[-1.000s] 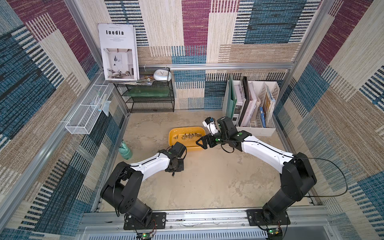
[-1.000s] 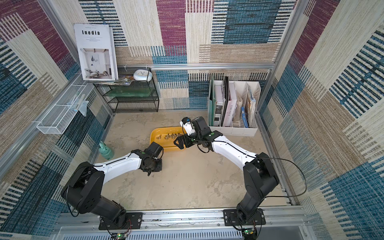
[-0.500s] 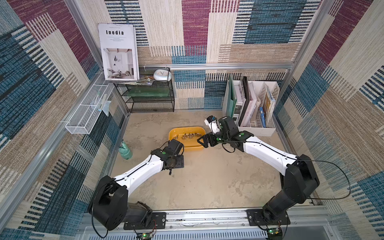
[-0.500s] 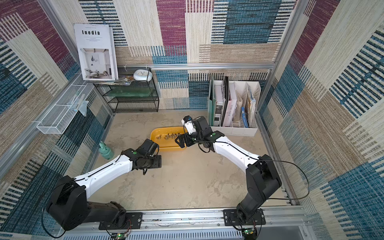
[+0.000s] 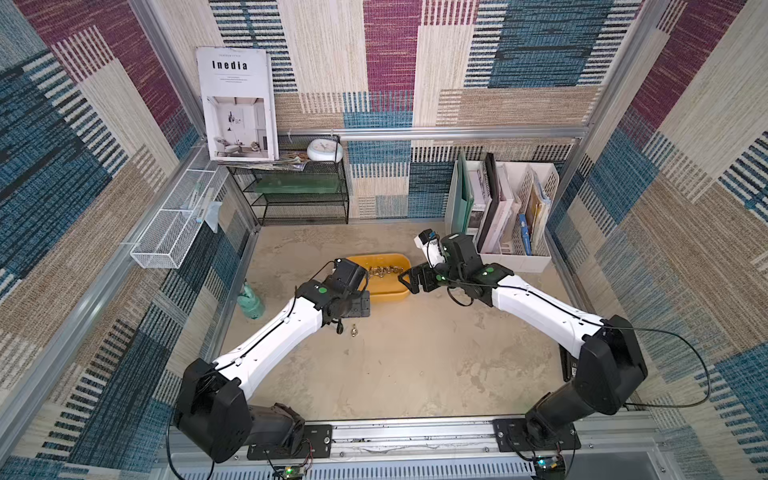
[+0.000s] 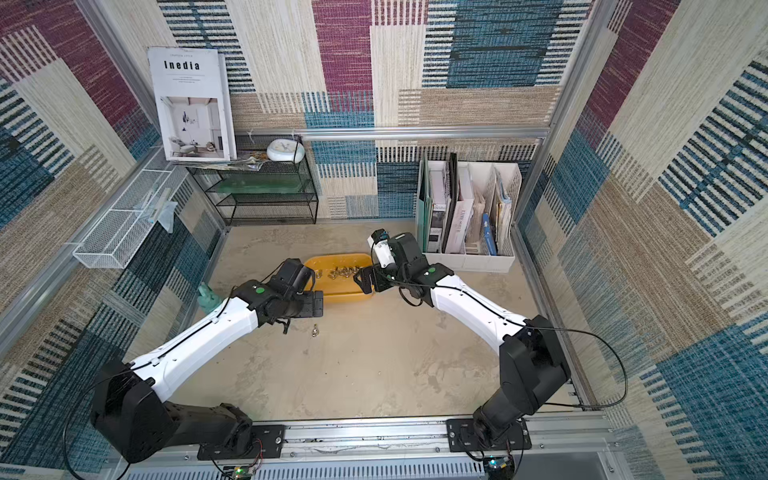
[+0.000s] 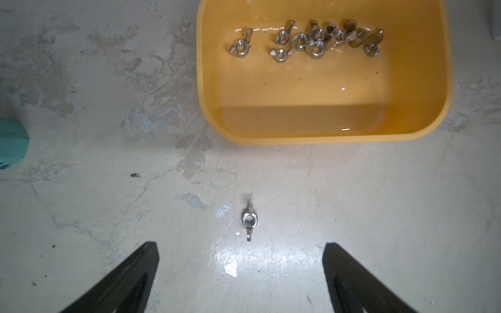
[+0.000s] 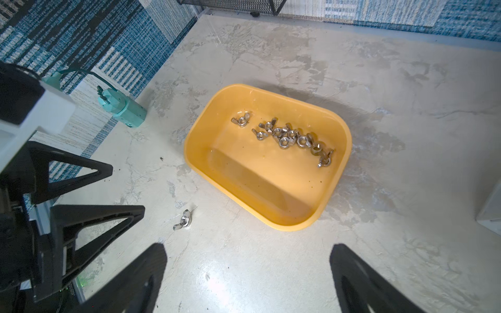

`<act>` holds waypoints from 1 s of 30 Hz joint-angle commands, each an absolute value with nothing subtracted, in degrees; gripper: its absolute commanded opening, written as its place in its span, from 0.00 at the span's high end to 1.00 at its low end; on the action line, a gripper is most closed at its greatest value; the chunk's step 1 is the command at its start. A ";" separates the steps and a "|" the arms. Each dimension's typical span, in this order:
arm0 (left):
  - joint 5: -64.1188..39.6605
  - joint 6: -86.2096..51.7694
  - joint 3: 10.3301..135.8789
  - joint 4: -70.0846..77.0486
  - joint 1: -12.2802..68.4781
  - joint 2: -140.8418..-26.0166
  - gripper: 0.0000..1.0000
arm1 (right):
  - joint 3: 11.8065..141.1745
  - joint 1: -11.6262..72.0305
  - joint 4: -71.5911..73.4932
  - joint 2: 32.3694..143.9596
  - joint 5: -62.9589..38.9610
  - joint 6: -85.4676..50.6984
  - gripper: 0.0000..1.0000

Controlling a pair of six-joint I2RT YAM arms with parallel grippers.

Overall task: Take out the wing nut from the storage box
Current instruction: Pick up the wing nut from the storage box.

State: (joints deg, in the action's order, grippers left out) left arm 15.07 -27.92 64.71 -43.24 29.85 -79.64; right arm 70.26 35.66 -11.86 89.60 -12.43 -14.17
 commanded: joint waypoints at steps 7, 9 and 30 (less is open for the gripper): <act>15.52 -25.46 74.06 -44.50 27.11 -87.31 0.01 | 67.66 35.74 -10.44 85.60 -8.77 -15.88 0.01; 14.47 -25.24 76.29 -44.57 26.23 -89.17 0.01 | 66.76 35.70 -9.88 84.55 -8.79 -16.27 0.01; 7.47 -20.83 91.01 -47.24 20.42 -102.33 0.01 | 71.31 35.68 -8.02 89.03 -7.77 -18.80 0.01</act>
